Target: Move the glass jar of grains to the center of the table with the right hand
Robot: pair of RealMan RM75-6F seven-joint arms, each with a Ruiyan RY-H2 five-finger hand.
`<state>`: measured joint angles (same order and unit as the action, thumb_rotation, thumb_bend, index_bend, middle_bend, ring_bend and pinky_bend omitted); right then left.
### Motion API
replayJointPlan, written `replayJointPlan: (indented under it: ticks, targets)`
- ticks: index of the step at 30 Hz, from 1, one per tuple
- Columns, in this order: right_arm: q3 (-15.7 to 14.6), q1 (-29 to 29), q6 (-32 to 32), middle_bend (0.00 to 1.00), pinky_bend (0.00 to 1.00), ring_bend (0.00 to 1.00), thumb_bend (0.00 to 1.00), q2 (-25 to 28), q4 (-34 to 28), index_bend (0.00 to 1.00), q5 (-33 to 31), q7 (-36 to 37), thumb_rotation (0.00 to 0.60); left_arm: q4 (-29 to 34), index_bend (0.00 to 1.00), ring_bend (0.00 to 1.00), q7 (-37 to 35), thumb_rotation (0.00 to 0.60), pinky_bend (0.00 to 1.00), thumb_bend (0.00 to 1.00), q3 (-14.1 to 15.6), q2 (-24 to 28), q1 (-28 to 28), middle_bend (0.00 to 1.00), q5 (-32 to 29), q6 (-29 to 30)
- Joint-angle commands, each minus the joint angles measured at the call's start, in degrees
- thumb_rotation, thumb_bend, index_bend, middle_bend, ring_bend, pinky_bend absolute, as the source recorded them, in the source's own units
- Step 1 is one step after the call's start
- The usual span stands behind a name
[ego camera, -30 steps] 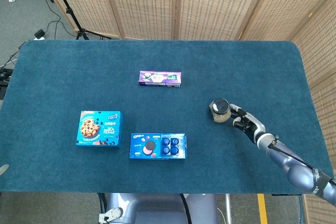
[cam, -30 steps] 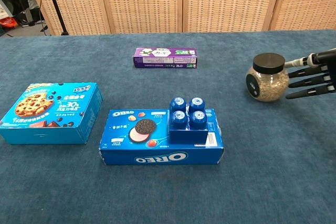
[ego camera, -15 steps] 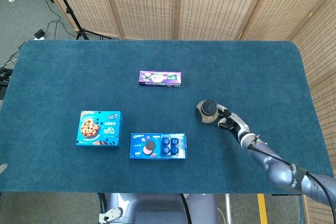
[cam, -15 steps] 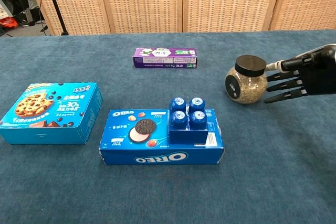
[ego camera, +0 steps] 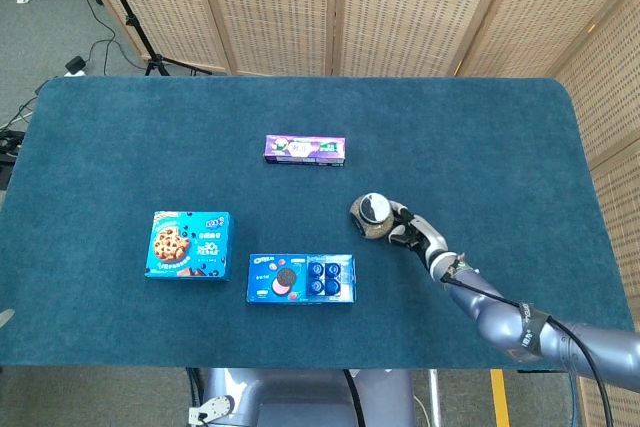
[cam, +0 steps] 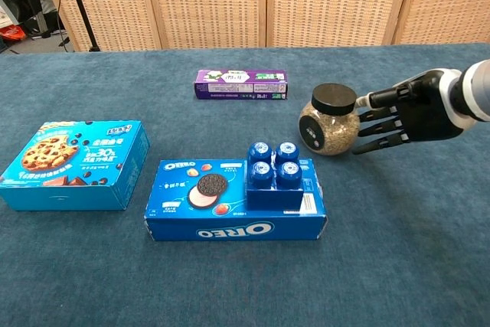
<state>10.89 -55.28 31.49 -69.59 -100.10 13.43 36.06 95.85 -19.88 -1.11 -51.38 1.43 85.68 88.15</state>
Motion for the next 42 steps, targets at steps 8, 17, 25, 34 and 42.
replayJointPlan:
  ticks: [8, 17, 25, 34, 42]
  targets:
    - [1.79, -3.11, 2.11, 0.01, 0.18, 0.0, 1.0, -3.07, -0.39, 0.0, -4.96, -3.0, 0.6, 0.11, 0.0, 0.0, -0.15, 0.6, 0.0, 0.0, -0.25, 0.16, -0.4, 0.0, -0.7, -0.82]
    - [2.75, -6.32, 4.86, 0.01, 0.18, 0.0, 1.0, -5.64, -0.67, 0.0, -9.12, -7.07, 0.6, 0.1, 0.0, 0.0, -0.42, 0.6, 0.0, 0.0, -0.23, 0.24, -0.68, 0.0, -0.84, -1.49]
    - [4.04, -7.96, 6.61, 0.01, 0.18, 0.0, 1.0, -6.98, -0.88, 0.0, -10.91, -9.92, 0.6, 0.31, 0.0, 0.0, 0.03, 0.6, 0.0, 0.0, -0.43, 0.23, -1.12, 0.0, -1.48, -2.37]
    - [5.12, -10.13, 7.47, 0.01, 0.18, 0.0, 1.0, -10.29, 0.94, 0.0, -14.29, -13.18, 0.6, 0.57, 0.0, 0.0, 0.09, 0.6, 0.0, 0.0, -0.67, 0.39, -1.49, 0.0, -2.35, -3.27]
    - [6.26, -11.71, 8.14, 0.01, 0.18, 0.0, 1.0, -13.52, 2.53, 0.0, -16.84, -15.73, 0.6, 0.21, 0.0, 0.0, -0.55, 0.6, 0.0, 0.0, -0.76, 0.49, -1.61, 0.0, -2.52, -3.57]
